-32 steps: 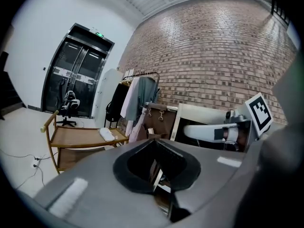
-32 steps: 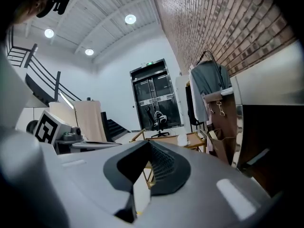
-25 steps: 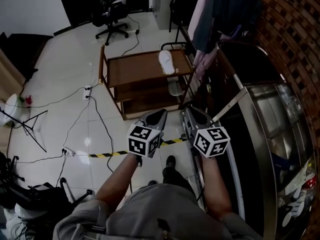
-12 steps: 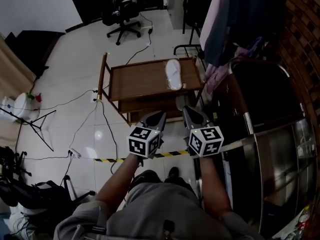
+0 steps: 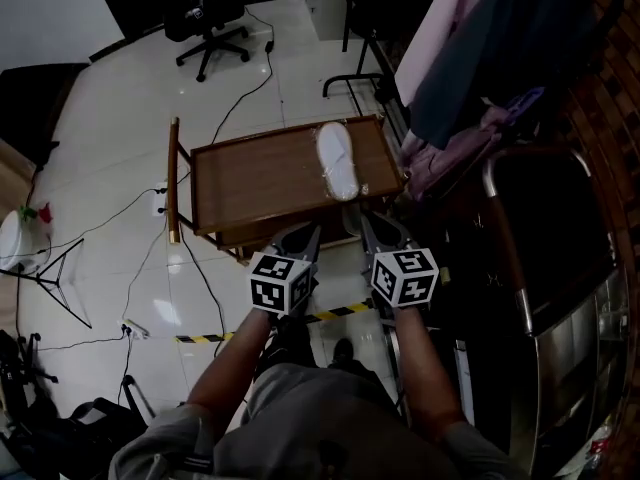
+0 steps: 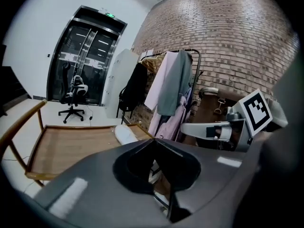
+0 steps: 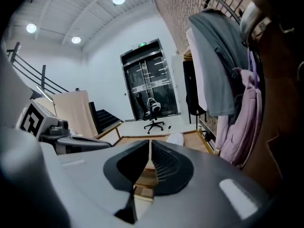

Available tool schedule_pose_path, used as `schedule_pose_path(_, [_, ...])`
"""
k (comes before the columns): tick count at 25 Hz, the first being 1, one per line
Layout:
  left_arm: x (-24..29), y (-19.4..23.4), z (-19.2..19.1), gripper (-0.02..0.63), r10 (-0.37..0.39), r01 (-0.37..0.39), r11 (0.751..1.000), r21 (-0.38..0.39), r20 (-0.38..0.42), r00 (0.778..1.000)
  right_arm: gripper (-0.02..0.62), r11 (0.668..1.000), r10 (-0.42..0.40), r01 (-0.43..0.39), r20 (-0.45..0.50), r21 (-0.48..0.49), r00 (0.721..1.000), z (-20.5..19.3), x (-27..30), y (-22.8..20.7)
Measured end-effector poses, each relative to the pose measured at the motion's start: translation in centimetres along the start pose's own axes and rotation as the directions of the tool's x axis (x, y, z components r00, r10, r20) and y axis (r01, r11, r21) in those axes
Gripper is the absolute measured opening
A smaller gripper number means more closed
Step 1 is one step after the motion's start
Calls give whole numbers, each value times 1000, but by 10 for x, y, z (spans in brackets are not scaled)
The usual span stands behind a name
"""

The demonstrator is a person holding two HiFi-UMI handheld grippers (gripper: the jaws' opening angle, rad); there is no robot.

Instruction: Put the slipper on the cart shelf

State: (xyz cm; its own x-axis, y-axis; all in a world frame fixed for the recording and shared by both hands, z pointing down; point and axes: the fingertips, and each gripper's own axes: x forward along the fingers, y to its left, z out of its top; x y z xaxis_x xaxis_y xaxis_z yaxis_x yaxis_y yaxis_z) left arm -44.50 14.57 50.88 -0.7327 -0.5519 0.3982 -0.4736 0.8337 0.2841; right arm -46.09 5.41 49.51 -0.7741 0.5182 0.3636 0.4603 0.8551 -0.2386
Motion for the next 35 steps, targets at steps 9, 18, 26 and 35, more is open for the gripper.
schedule_pose_path(9, [72,77,2,8,-84,85,996,8,-94,992,131,974,-185,204,-175,97,967,-43,105,-69])
schedule_pose_path(18, [124,113,-12,8,-124,119,992,-37,-202,972,279,944,-231,294,-332,153,915,-92,173,-131])
schedule_pose_path(26, [146,131,-29,8,-142,134,990,-51,-245,959,277,938,-109,239,-442,251,891,-136,212,-129])
schedule_pose_path(35, [148,141,-29,8,-153,139,987,-76,-249,956,101,940,-49,171,-375,297,926,-118,209,-107])
